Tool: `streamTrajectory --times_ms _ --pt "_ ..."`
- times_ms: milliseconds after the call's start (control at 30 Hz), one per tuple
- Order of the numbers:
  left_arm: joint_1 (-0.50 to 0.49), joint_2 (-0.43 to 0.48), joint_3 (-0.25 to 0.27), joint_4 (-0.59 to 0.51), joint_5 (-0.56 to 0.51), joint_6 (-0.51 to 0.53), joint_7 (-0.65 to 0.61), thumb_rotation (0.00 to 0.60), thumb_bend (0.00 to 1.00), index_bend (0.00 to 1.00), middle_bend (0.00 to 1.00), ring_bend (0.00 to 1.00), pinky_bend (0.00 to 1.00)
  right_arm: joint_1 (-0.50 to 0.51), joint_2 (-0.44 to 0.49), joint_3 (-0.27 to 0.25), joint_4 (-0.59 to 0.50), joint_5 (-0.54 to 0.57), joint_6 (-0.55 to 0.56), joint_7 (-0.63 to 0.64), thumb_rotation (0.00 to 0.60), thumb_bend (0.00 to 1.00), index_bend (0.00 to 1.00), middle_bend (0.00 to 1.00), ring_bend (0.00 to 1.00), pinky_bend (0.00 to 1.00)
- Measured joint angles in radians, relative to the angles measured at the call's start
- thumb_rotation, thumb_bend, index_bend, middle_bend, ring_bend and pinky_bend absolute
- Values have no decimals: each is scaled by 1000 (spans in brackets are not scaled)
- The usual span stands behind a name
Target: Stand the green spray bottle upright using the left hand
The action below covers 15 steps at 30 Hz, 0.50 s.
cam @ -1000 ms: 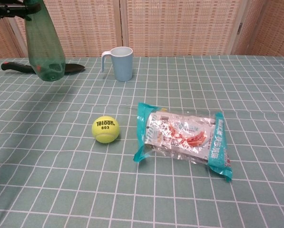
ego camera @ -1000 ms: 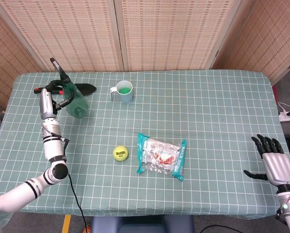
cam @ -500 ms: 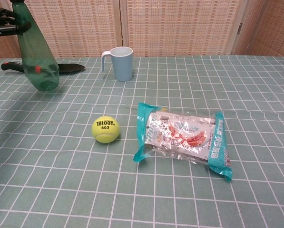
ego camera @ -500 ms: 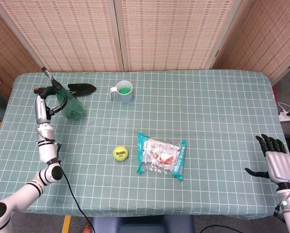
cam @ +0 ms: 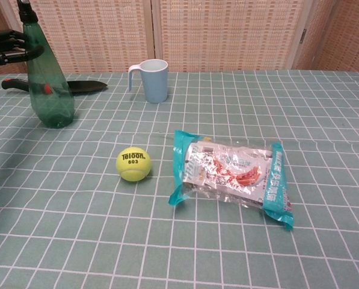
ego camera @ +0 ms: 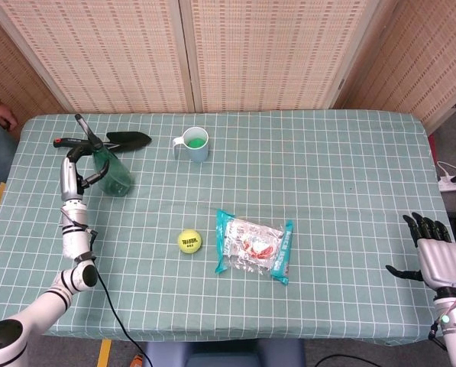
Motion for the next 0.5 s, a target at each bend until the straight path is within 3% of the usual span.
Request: streamTrajectory --times_ms 100,267,500 --pt "4 1 6 -5 7 5 -10 600 245 318 412 252 76 1 1 0 -1 3 -2 3 600 0 0 0 0 0" --pt "10 9 14 -18 30 30 -37 600 225 26 326 183 61 1 -1 1 1 2 2 5 600 0 0 0 0 0" --pt "20 28 16 -48 38 49 -46 600 177 0 131 47 35 1 -2 0 2 -6 6 11 600 0 0 0 0 0"
